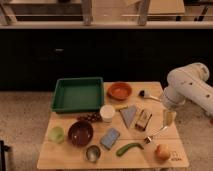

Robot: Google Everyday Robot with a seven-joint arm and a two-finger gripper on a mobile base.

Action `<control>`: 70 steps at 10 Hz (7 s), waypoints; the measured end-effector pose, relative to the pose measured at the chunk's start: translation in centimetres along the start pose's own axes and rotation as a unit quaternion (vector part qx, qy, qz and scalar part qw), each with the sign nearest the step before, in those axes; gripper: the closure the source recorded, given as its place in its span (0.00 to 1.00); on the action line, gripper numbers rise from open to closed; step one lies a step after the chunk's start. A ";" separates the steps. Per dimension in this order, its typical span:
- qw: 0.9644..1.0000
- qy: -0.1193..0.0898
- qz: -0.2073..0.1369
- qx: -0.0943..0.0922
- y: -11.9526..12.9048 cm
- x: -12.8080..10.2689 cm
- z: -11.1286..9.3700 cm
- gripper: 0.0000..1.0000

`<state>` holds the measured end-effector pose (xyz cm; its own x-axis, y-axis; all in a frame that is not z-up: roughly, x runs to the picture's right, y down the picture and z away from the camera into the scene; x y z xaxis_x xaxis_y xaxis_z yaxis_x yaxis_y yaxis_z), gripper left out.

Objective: Wipe purple bowl with eraser

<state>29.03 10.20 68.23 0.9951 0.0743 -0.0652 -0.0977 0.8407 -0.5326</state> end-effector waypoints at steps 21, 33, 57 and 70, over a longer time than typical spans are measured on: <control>0.998 0.017 -0.066 0.002 0.2 -1.3 2.2 0.20; 0.989 0.018 -0.144 0.008 -0.9 -7.4 6.4 0.20; 0.979 -0.026 -0.201 -0.018 -3.3 -10.1 15.7 0.20; 0.906 -0.078 -0.417 -0.017 -2.7 -6.5 18.0 0.20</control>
<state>23.09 17.13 85.24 0.7132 -0.5017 0.4896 0.6904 0.6234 -0.3671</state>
